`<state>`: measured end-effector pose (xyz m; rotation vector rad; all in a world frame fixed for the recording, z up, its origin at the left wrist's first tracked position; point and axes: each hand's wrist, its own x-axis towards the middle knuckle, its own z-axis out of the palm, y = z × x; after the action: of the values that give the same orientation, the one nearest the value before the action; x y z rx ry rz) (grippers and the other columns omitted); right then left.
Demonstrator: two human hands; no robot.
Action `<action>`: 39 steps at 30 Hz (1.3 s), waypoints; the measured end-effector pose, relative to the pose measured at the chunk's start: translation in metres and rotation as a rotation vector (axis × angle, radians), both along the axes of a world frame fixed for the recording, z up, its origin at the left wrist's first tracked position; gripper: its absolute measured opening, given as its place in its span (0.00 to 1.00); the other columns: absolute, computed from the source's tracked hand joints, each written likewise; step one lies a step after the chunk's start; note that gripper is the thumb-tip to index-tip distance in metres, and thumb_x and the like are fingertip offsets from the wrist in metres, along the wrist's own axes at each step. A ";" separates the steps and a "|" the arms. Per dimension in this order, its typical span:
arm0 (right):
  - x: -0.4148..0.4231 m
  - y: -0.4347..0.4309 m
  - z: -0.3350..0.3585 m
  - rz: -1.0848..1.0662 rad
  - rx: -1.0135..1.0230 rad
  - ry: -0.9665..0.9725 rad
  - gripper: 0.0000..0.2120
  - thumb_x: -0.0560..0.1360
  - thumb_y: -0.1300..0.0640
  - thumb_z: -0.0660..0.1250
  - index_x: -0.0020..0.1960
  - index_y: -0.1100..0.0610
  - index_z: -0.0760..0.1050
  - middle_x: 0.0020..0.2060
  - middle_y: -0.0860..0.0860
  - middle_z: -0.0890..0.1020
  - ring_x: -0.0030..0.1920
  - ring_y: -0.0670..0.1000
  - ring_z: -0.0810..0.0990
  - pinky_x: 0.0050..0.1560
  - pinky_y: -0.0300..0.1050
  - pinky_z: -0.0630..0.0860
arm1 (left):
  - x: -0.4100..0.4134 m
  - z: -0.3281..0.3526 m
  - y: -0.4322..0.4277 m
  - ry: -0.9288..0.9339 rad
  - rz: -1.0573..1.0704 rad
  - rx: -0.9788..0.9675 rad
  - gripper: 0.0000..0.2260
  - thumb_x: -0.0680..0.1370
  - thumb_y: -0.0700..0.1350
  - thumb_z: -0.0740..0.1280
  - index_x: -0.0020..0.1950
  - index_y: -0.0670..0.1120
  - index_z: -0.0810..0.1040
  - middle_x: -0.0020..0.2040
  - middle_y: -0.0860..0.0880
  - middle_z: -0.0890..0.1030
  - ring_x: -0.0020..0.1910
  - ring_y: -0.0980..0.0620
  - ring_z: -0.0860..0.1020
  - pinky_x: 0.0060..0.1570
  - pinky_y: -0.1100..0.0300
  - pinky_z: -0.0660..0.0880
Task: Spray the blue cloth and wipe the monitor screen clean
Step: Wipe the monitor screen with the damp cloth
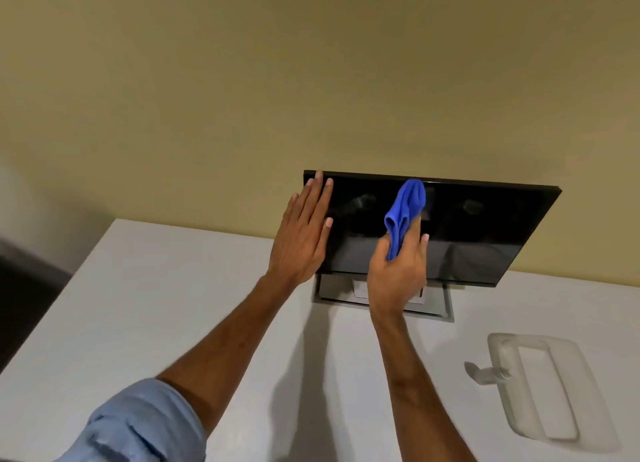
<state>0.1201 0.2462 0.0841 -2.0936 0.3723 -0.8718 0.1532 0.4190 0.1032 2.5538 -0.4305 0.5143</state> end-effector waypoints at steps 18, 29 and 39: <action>0.081 0.039 -0.054 0.192 -0.773 0.073 0.49 0.78 0.71 0.61 0.88 0.56 0.34 0.87 0.51 0.34 0.88 0.54 0.33 0.87 0.65 0.46 | 0.053 0.042 0.037 0.233 -0.084 -0.277 0.26 0.93 0.52 0.45 0.87 0.47 0.69 0.89 0.52 0.64 0.89 0.57 0.56 0.87 0.64 0.46; 0.099 0.015 -0.038 0.602 -1.229 -0.031 0.43 0.79 0.67 0.61 0.89 0.56 0.45 0.88 0.52 0.45 0.88 0.52 0.43 0.88 0.56 0.35 | 0.057 0.035 0.040 0.199 -0.122 -0.371 0.23 0.93 0.47 0.48 0.85 0.45 0.71 0.88 0.50 0.66 0.89 0.55 0.59 0.87 0.64 0.47; 0.066 0.003 -0.084 0.801 -1.392 0.115 0.45 0.77 0.70 0.64 0.89 0.54 0.49 0.88 0.52 0.52 0.88 0.52 0.52 0.87 0.57 0.48 | 0.055 0.035 0.041 0.178 -0.100 -0.317 0.24 0.93 0.49 0.48 0.86 0.45 0.71 0.88 0.50 0.66 0.89 0.55 0.59 0.89 0.60 0.49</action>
<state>0.1858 0.2490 -0.0003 -3.0680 -1.3271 -0.4843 0.2078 0.4601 0.1384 2.2372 -0.3770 0.2888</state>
